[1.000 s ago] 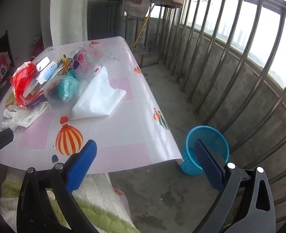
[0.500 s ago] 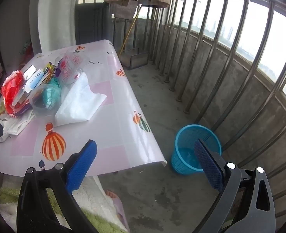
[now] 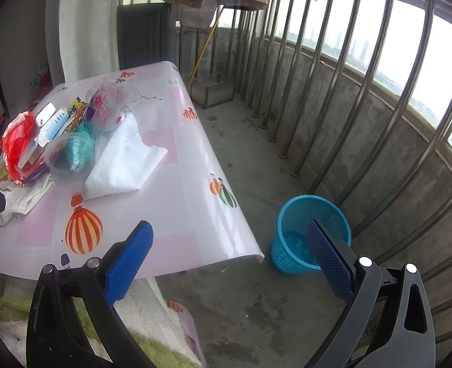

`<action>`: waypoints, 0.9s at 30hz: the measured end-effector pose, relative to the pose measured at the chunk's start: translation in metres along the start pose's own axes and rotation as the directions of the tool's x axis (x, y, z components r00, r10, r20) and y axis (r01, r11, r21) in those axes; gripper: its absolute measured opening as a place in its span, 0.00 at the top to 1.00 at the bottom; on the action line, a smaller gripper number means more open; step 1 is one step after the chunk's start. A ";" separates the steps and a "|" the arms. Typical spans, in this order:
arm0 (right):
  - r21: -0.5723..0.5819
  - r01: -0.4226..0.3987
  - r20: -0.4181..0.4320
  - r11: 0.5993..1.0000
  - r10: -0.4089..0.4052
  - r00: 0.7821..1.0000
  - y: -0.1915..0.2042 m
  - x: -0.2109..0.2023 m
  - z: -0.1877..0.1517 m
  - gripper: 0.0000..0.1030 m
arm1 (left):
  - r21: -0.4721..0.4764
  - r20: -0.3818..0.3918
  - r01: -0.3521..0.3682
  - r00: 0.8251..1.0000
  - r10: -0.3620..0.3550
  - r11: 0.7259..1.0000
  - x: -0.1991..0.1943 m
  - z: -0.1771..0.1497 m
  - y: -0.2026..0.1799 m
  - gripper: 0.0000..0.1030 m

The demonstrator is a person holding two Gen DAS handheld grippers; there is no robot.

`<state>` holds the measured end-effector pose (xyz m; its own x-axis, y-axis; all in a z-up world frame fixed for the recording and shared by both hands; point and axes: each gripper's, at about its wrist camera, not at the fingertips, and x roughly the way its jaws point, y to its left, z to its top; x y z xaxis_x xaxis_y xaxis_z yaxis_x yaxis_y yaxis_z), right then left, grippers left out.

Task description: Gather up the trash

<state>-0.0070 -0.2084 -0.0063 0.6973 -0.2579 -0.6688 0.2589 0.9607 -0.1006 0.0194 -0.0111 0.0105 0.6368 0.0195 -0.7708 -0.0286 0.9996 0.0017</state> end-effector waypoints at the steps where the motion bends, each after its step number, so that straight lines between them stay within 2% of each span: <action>1: 0.000 0.000 -0.001 1.000 0.000 1.000 0.000 0.000 0.000 0.08 | -0.001 -0.001 0.000 1.000 0.000 1.000 0.000 0.000 0.000 0.06; 27: -0.013 -0.009 -0.001 1.000 0.009 1.000 0.008 -0.001 0.001 0.08 | -0.007 0.002 -0.015 1.000 0.015 1.000 0.000 0.001 0.004 0.06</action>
<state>-0.0050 -0.2001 -0.0059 0.6988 -0.2488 -0.6707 0.2435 0.9643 -0.1040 0.0199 -0.0066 0.0113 0.6375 0.0345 -0.7697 -0.0433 0.9990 0.0089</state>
